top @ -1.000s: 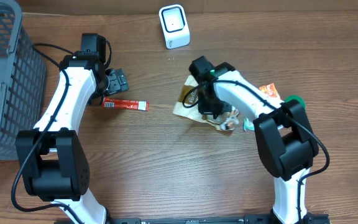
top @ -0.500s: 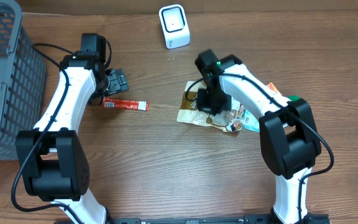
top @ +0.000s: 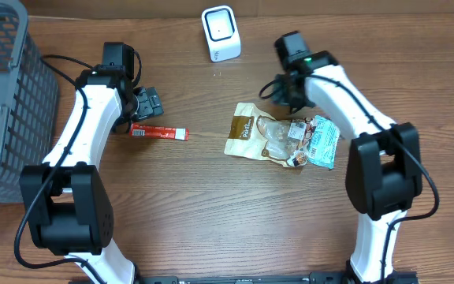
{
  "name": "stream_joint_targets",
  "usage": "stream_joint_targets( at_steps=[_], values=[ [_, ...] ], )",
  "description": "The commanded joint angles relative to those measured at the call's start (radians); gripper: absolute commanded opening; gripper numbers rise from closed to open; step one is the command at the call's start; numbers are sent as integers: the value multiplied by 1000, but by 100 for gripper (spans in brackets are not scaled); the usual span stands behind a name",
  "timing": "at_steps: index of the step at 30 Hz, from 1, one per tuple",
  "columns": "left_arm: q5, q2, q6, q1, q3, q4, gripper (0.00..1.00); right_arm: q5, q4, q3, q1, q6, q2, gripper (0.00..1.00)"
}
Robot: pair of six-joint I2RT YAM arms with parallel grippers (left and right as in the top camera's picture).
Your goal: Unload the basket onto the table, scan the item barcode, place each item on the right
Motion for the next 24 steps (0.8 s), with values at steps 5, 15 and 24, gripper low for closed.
stream_joint_targets(
  at_steps=[5, 15, 24],
  values=[
    [-10, -5, 19, -2, 15, 2, 100, -33, -29, -44, -32, 18, -18, 10],
    [-10, -5, 19, -2, 15, 2, 100, -97, -228, -148, -29, 18, -18, 13],
    [-10, -5, 19, -2, 15, 2, 100, -180, -407, -117, -31, -18, -20, 9]
  ],
)
